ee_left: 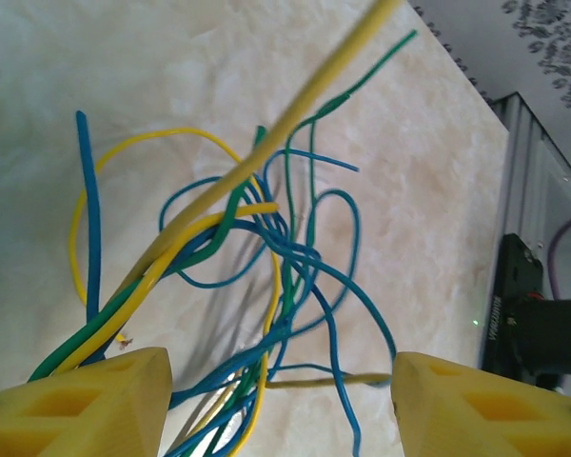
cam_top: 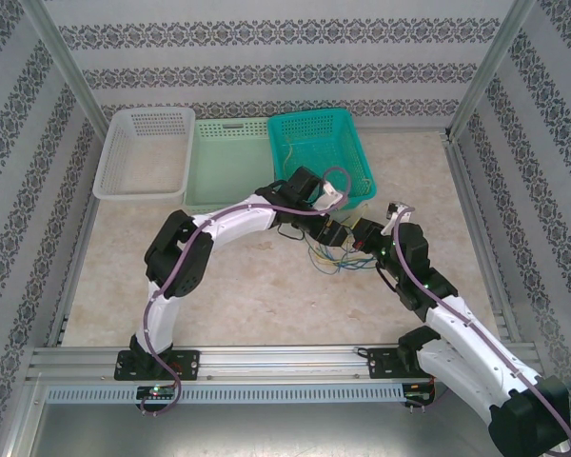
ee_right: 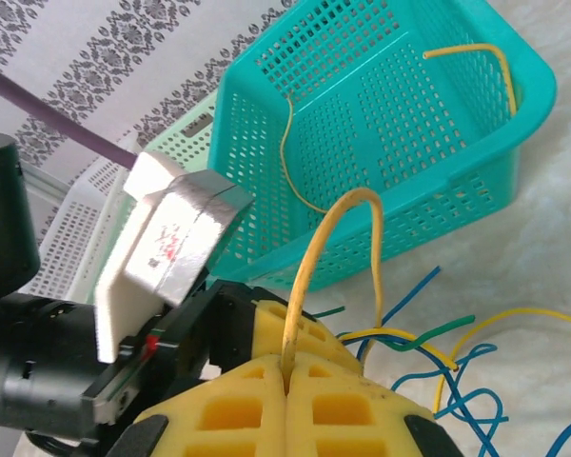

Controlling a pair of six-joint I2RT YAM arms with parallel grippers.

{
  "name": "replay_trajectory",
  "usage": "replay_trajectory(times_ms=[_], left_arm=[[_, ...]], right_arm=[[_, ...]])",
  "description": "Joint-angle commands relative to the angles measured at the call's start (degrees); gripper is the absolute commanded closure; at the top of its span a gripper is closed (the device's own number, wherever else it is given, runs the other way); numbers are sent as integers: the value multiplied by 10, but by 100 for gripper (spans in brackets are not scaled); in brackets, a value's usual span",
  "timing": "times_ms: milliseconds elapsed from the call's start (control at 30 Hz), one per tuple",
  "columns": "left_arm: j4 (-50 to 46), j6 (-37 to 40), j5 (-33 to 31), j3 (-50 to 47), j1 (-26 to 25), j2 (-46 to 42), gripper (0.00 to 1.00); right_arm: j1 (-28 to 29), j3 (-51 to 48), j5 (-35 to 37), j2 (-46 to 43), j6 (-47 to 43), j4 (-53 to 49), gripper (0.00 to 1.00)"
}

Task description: Untangle the cables

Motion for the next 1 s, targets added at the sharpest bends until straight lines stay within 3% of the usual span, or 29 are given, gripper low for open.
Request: replay_trajectory(times_ms=[0, 167, 300, 467, 967], left_arm=[[-6, -22, -43, 28, -9, 14, 37], [-7, -43, -73, 32, -9, 25, 43], [-12, -49, -93, 31, -9, 29, 65], [-25, -40, -102, 23, -9, 29, 87], [-22, -42, -110, 3, -2, 29, 91]], right_arm=[[7, -1, -23, -6, -6, 37, 100], [5, 24, -70, 14, 10, 29, 100], [-6, 43, -112, 25, 29, 14, 100], [-10, 58, -78, -15, -4, -7, 100], [-34, 111, -23, -96, -84, -47, 100]])
